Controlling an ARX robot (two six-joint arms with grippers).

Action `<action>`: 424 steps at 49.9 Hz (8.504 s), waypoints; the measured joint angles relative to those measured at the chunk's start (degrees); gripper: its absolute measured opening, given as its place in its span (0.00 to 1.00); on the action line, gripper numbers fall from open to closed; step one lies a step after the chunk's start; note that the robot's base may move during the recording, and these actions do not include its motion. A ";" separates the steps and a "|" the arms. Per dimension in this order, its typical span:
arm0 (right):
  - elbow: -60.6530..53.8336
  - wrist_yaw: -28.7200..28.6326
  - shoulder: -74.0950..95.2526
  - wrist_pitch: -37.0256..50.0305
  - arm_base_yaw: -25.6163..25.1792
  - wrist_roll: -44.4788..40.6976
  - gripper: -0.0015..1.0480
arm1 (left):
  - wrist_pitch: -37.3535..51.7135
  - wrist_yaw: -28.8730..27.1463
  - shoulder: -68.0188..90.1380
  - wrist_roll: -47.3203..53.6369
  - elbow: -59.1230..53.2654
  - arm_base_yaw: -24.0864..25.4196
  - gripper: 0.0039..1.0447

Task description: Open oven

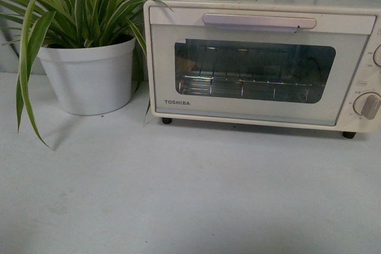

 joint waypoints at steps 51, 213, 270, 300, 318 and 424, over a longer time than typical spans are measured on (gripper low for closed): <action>0.00 0.00 0.00 0.00 0.00 0.00 0.91 | 31.15 -1.18 90.51 -61.18 34.53 -29.46 0.94; 52.92 6.64 81.31 5.77 17.03 16.24 0.91 | 29.90 -1.11 96.63 -66.14 39.15 -29.92 0.94; 33.79 2.14 59.91 7.19 19.61 17.33 0.91 | 28.55 -1.66 95.60 -63.12 38.25 -29.81 0.94; 28.24 1.22 53.00 8.66 12.94 16.66 0.91 | 23.65 -10.16 94.31 -41.55 38.05 -31.43 0.94; 26.16 0.37 52.59 9.27 12.02 16.68 0.91 | 24.20 -19.32 95.36 -21.75 36.74 -32.98 0.94; 0.04 0.35 0.00 -0.22 -0.07 1.88 0.60 | 5.42 -25.77 9.14 1.49 2.99 -26.91 0.61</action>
